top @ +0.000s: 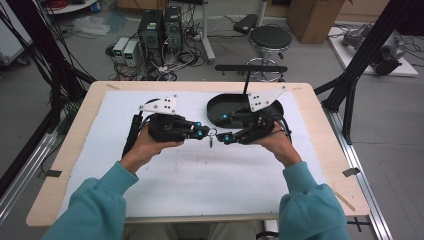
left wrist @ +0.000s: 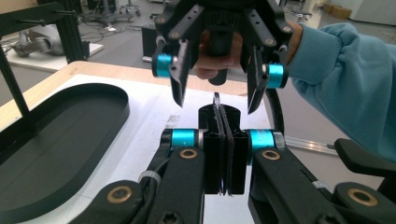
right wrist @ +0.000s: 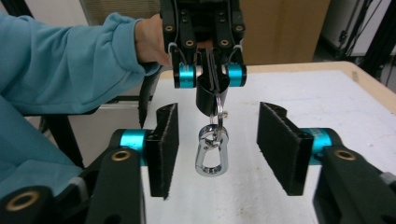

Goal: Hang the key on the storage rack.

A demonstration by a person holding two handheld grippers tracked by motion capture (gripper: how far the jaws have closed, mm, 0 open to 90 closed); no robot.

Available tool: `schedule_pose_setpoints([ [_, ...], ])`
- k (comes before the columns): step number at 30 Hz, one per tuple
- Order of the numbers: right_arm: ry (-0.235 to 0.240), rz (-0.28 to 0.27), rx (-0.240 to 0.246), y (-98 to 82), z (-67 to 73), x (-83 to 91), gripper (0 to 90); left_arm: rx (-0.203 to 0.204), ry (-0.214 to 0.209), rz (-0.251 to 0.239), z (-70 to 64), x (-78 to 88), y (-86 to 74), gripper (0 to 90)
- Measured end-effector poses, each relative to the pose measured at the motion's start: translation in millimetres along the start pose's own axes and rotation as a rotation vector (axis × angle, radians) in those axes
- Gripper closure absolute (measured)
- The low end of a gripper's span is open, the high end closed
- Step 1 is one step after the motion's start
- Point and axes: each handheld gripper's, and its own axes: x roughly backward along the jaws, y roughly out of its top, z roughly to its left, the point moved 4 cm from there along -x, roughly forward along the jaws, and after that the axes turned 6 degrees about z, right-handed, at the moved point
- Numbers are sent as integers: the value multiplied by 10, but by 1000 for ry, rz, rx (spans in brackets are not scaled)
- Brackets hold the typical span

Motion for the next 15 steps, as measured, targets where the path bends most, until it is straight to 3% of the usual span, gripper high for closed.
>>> schedule_pose_setpoints([
  [8,23,31,-7,-7,7,-31,660,-2,-4,5,-3,4,-2,881],
  [15,41,31,-6,-2,16,-40,736,-3,-7,7,1,-5,-5,881],
])
